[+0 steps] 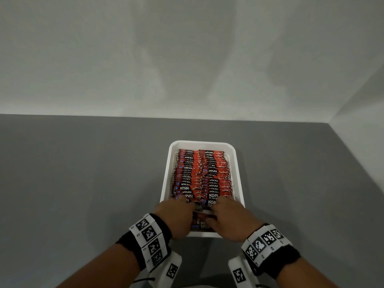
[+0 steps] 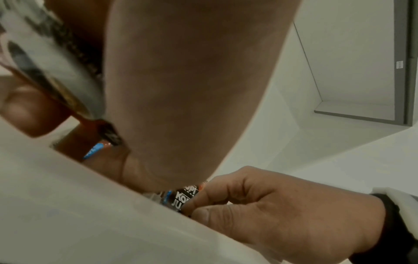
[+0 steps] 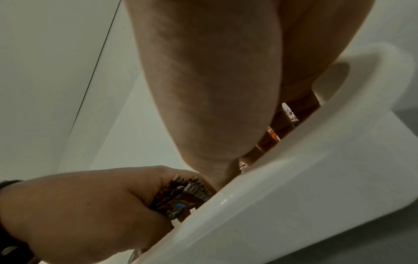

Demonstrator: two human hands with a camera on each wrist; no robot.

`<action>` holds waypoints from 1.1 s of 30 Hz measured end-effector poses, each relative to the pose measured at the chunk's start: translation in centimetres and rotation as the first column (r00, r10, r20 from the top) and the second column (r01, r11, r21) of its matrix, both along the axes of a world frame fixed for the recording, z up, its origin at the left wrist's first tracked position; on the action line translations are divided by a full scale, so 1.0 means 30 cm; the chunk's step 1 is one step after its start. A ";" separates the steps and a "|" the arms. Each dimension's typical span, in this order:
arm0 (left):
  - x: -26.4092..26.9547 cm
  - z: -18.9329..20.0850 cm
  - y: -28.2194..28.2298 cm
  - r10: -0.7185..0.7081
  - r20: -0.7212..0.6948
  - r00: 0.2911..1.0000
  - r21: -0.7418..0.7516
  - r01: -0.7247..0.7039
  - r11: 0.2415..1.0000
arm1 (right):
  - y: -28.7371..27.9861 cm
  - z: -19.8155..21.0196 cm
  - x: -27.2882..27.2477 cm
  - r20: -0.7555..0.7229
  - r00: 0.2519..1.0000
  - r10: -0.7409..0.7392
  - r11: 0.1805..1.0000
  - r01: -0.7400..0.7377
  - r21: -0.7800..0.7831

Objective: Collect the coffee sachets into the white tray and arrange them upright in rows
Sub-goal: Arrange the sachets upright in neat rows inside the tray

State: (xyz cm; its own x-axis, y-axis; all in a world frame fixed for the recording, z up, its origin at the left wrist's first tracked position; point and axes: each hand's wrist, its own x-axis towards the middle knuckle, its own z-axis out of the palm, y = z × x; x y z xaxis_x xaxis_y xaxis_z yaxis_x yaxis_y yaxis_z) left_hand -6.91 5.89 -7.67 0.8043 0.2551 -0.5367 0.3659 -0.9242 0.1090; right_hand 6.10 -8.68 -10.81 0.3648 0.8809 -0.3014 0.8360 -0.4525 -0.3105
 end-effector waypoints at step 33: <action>0.062 0.088 0.033 0.965 -0.087 0.247 -0.992 -0.110 -0.061 | 0.096 0.246 0.026 -0.647 0.715 -0.263 0.775 0.556 0.300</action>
State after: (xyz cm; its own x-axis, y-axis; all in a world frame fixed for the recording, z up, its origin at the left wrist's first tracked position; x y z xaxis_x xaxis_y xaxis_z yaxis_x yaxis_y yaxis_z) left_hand -5.05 6.87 -5.02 0.6876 0.6237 -0.3719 0.0871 0.4376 0.8949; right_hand 6.88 -5.79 -3.43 0.6237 0.7600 -0.1828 0.2151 -0.3917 -0.8946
